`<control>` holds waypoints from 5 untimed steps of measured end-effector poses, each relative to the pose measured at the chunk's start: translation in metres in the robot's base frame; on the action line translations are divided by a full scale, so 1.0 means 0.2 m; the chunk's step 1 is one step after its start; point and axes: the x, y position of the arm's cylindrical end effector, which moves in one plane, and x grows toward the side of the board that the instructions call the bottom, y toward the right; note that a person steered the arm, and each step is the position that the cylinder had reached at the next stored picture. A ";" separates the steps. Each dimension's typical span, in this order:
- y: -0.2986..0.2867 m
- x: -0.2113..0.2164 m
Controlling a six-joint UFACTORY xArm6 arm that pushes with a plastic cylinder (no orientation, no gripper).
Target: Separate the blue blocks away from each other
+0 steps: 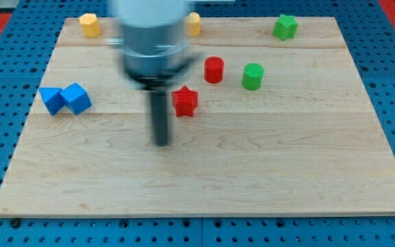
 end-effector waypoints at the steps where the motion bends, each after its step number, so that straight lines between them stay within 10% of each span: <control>1: -0.69 -0.09; 5: -0.69 -0.39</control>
